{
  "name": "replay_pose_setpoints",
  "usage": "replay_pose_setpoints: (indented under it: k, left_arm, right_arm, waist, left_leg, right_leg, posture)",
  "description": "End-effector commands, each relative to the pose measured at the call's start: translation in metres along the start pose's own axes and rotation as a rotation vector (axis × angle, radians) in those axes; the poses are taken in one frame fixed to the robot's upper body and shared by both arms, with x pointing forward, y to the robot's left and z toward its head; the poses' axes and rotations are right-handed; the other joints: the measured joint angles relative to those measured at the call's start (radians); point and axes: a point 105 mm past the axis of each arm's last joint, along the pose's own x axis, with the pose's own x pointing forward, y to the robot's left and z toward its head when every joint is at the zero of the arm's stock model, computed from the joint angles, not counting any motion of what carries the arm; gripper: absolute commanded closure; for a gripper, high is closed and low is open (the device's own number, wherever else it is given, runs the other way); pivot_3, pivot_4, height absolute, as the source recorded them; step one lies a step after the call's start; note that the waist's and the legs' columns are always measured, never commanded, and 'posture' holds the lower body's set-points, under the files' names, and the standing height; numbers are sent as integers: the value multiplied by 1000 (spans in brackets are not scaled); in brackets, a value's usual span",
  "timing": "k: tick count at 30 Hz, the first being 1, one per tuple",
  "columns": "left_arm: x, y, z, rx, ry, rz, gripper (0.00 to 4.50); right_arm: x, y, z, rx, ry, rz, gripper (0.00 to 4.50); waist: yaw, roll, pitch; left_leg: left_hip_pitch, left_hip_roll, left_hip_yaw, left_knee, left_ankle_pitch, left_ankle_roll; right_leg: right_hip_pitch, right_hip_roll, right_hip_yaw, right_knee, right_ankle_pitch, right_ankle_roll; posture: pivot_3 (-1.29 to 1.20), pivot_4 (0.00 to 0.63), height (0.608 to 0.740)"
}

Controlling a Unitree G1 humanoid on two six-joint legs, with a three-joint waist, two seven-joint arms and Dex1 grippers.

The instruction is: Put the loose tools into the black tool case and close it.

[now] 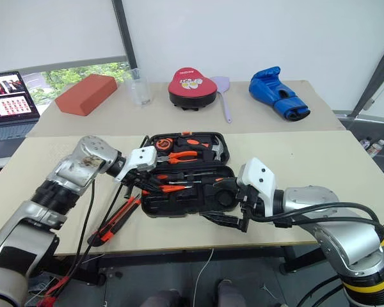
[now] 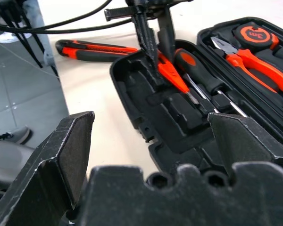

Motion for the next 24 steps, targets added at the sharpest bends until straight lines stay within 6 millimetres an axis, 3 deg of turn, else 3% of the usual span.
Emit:
replay_pose_setpoints:
  k: [1,10,12,19,23,24]
  left_arm:
    - [-1,9,2,12,36,17,4094]
    - [0,4,-7,-37,92,-45,4094]
    - [0,4,-6,-35,89,-40,3090]
    - [-17,2,22,-49,-121,-54,572]
    - [-24,10,24,-97,-267,40,572]
    - [-24,12,22,-117,-292,60,1138]
  right_arm:
    - [-1,0,9,-36,-29,-22,0]
    - [-3,-2,9,-23,-53,-62,0]
    - [-3,-2,9,-23,-57,-65,0]
    - [-2,0,9,-17,-66,-58,0]
    - [-3,1,8,-13,-66,-56,0]
    - [-3,1,8,-12,-66,-57,0]
  waist:
    - [0,0,0]
    - [-1,0,0]
    - [-1,0,0]
    - [-1,0,0]
    - [-1,0,0]
    - [-1,0,0]
  left_leg:
    - [0,0,0,0,0,0]
    - [0,0,0,1,0,1]
    - [0,0,0,1,0,1]
    - [-1,0,0,1,-1,1]
    - [-1,0,0,1,-1,1]
    - [-1,0,0,1,-1,1]
  right_leg:
    - [0,0,0,0,0,0]
    - [0,0,0,0,0,0]
    - [0,0,0,0,0,0]
    - [-1,0,0,1,0,0]
    - [-2,1,0,1,0,0]
    - [-2,1,0,1,0,0]
  posture:
    - [0,150,740]
    - [0,150,740]
    - [0,150,740]
    - [0,150,740]
    - [0,150,740]
    - [0,150,740]
